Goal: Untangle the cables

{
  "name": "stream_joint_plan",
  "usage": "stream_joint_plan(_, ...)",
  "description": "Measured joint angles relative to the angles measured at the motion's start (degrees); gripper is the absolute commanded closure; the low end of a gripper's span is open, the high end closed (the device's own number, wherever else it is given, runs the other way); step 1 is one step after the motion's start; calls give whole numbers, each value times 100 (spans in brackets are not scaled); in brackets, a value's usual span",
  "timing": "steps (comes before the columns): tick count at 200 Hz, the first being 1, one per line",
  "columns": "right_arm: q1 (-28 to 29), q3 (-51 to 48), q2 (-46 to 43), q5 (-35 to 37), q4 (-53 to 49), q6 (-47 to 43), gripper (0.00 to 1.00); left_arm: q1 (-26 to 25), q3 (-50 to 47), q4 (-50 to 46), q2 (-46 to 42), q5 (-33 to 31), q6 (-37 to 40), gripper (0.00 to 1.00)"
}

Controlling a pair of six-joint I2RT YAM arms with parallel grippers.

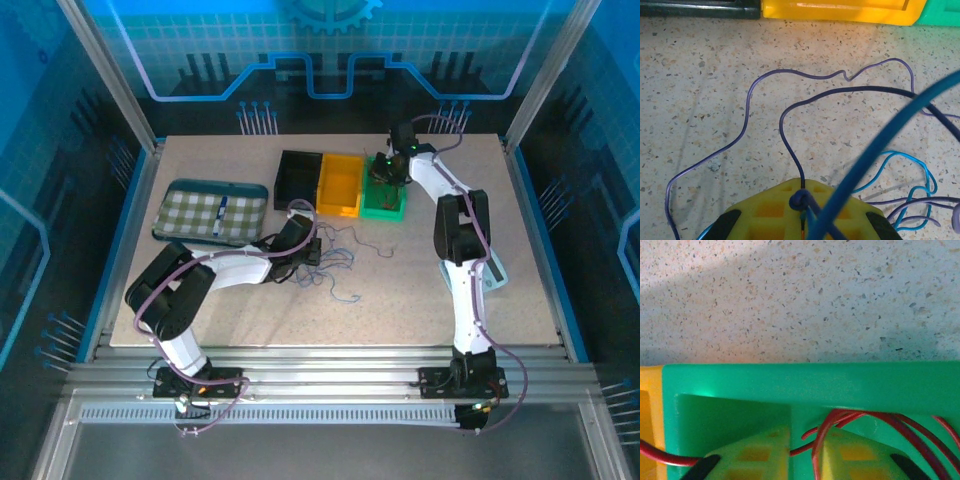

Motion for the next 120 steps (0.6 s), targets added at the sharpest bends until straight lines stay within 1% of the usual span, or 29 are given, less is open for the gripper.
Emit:
stream_joint_plan(29, -2, 0, 0, 129, -2, 7, 56, 0, 0, 4, 0, -13, 0, 100)
stream_joint_plan(54, 9, -15, -61, 273, 17, -116, 50, -9, 0, 4, 0, -11, 2, 100)
stream_joint_plan(90, 37, -337, -361, 457, -44, -133, 47, -9, 2, 15, 0, -11, 2, 100)
stream_joint_plan(120, 92, -378, -544, 575, -229, -133, 47, -13, 46, 33, 11, -9, 2, 100)
